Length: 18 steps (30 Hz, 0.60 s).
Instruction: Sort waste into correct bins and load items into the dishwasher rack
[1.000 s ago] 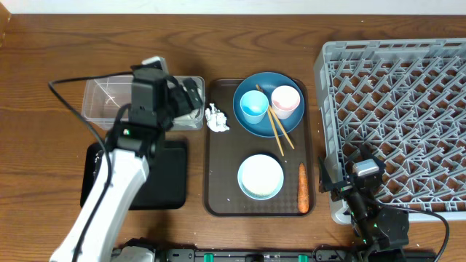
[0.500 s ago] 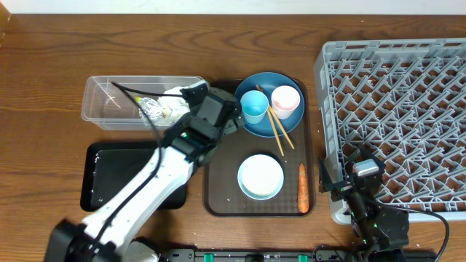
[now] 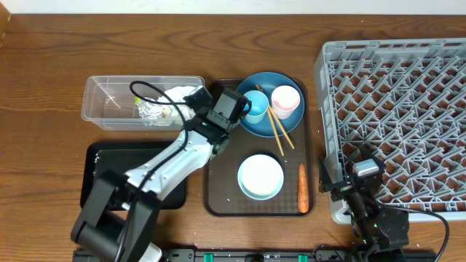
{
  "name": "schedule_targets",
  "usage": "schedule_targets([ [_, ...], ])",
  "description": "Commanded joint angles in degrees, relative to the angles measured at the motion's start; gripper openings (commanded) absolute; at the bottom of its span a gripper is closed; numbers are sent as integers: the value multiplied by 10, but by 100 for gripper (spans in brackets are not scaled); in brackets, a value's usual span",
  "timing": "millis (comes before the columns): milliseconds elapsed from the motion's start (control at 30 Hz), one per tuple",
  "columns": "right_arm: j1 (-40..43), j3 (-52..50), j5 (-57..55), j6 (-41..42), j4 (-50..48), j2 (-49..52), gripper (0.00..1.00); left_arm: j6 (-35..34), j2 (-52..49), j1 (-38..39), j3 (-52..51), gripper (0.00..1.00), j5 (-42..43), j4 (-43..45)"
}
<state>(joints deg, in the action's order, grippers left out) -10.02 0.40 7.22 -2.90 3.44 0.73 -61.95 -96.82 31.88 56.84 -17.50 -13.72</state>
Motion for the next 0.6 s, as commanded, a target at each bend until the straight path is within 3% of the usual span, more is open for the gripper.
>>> schedule_targets([
  [0, 3, -1, 1, 7, 2, -2, 99, -18, -15, -3, 0, 91, -45, 0],
  [167, 3, -1, 1, 7, 2, -2, 99, -18, -27, -2, 0, 83, -45, 2],
  [500, 3, -1, 1, 7, 2, -2, 99, -24, -61, -3, 0, 77, -45, 17],
  [567, 3, -1, 1, 7, 2, -2, 99, -24, -62, -3, 0, 66, -45, 17],
])
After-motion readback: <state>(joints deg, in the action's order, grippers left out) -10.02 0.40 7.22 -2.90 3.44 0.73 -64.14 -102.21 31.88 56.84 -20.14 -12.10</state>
